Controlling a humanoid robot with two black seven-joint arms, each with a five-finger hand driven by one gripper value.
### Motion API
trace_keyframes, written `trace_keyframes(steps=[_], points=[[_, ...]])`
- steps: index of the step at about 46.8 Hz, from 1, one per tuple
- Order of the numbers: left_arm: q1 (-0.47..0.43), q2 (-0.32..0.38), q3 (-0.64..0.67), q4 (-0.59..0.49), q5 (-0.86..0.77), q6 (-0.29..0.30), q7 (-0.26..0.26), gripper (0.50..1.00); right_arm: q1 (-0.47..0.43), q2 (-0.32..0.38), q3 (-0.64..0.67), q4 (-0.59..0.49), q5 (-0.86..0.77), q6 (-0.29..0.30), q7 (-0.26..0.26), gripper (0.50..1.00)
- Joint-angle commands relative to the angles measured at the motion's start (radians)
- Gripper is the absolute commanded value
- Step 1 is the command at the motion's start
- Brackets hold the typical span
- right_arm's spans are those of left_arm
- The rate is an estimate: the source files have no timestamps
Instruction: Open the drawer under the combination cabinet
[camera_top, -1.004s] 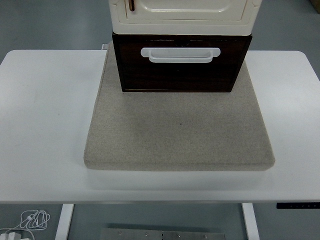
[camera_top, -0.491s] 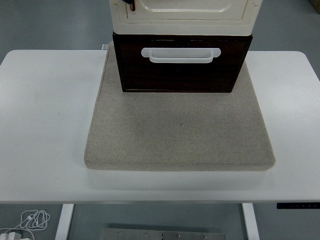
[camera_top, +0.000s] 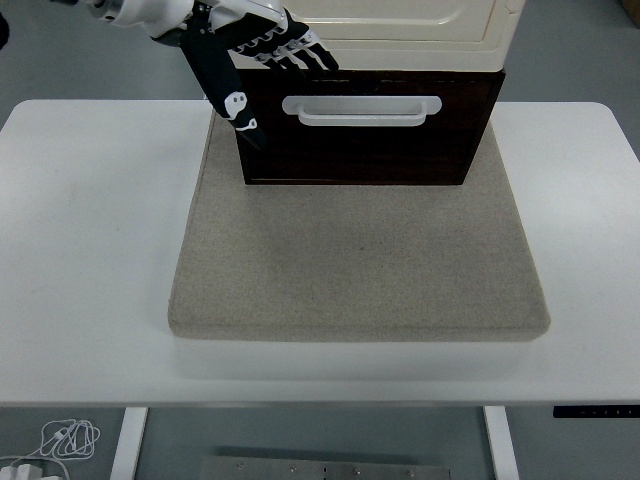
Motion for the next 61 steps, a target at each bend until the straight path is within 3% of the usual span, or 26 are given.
trace_keyframes(steps=[1, 14, 23, 47, 61], points=[[0.000, -0.055, 0.001, 0.052, 0.000, 0.002, 0.023, 1.000, 0.000, 0.000, 0.000, 0.000, 0.000, 0.000, 0.000, 0.926], [0.001, -0.179, 0.009, 0.158, 0.001, -0.037, 0.079, 1.000, 0.000, 0.000, 0.000, 0.000, 0.000, 0.000, 0.000, 0.926], [0.008, -0.248, 0.021, 0.232, 0.001, -0.030, 0.115, 1.000, 0.000, 0.000, 0.000, 0.000, 0.000, 0.000, 0.000, 0.926], [0.032, -0.374, 0.022, 0.359, 0.004, -0.026, 0.158, 1.000, 0.000, 0.000, 0.000, 0.001, 0.000, 0.000, 0.000, 0.926], [0.055, -0.405, 0.032, 0.362, 0.006, 0.005, 0.164, 1.000, 0.000, 0.000, 0.000, 0.000, 0.000, 0.000, 0.000, 0.926]])
